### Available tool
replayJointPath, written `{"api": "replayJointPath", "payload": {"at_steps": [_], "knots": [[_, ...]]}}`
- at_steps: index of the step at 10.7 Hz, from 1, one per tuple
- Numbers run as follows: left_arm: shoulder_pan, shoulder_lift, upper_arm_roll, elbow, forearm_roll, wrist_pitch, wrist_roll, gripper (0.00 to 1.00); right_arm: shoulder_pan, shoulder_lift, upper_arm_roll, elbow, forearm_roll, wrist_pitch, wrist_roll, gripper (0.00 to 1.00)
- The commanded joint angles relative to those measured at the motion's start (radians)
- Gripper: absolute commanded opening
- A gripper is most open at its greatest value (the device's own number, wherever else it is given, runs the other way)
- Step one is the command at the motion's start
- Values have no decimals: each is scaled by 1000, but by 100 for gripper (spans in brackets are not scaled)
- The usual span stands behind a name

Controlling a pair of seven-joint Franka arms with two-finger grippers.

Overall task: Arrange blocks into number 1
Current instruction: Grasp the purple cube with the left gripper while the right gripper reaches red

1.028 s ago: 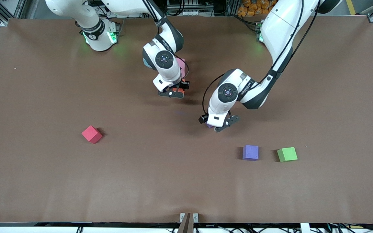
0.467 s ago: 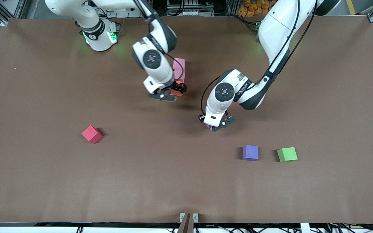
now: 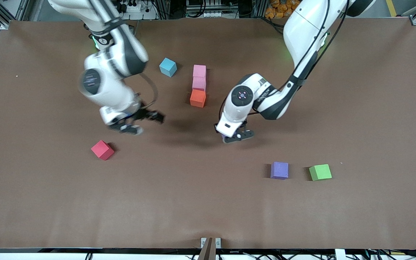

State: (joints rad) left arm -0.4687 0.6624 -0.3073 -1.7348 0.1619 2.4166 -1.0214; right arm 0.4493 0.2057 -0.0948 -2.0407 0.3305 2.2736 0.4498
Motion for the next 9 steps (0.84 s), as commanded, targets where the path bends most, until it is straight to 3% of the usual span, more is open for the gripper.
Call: {"api": "replayJointPath", "payload": {"at_steps": [1, 5, 9], "knots": [[-53, -3, 10, 20, 16, 4, 79, 0, -148, 53, 14, 68, -2, -11, 28, 100], [-108, -4, 11, 36, 14, -1, 265, 0, -250, 288, -60, 249, -16, -9, 182, 100], [-183, 17, 56, 109, -4, -1, 351, 0, -285, 336, -63, 252, -11, -3, 263, 100]]}}
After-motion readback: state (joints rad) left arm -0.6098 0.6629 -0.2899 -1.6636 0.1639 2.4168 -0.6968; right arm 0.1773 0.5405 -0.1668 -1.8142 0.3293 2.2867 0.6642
